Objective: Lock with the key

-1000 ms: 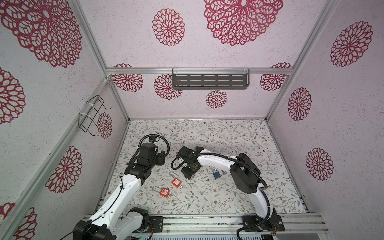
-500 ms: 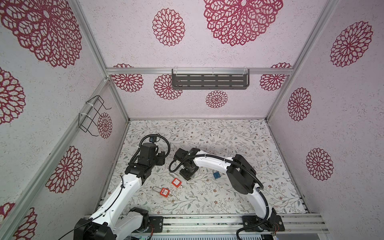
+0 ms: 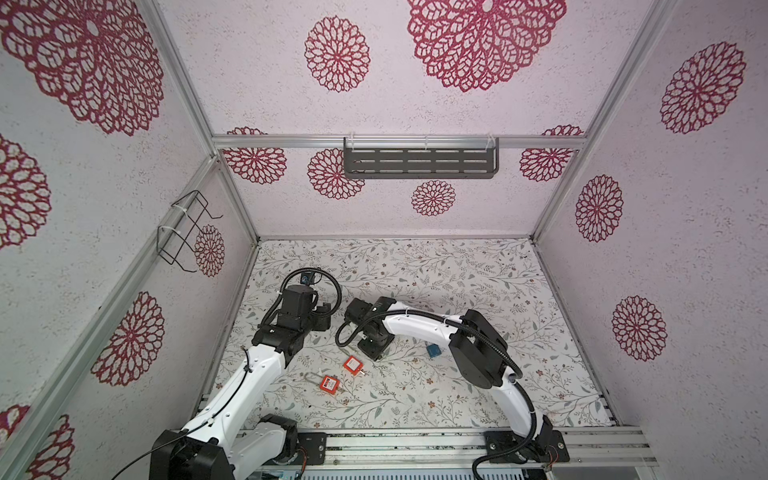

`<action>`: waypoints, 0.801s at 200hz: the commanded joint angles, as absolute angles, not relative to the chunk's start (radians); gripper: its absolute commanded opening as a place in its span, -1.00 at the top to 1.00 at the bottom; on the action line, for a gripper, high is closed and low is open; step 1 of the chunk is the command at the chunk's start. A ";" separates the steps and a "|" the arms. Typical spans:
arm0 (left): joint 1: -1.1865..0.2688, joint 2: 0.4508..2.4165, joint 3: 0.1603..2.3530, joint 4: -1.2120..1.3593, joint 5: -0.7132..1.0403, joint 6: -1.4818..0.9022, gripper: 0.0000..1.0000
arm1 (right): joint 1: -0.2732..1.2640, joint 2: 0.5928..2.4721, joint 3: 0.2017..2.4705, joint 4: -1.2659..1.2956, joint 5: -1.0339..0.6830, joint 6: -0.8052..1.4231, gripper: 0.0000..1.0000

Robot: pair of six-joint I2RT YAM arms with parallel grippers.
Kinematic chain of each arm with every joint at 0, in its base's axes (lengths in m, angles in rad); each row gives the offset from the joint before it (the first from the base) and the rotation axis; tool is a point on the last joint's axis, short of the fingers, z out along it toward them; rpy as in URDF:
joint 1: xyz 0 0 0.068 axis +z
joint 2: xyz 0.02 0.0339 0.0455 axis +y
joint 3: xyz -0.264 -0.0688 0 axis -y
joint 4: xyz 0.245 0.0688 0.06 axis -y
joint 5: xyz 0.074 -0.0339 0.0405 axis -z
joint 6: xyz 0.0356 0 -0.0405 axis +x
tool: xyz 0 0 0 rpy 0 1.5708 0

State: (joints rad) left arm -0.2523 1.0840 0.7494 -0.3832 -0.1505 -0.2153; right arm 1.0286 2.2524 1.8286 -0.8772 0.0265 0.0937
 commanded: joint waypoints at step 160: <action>-0.241 1.107 0.756 -0.389 -0.141 -0.215 -0.35 | 1.002 2.143 1.686 -0.843 0.026 0.001 -0.05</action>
State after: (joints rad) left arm -0.2523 1.0958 0.7494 -0.3840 -0.1471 -0.2150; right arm 1.0122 2.1818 1.7069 -0.8162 0.0422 0.0555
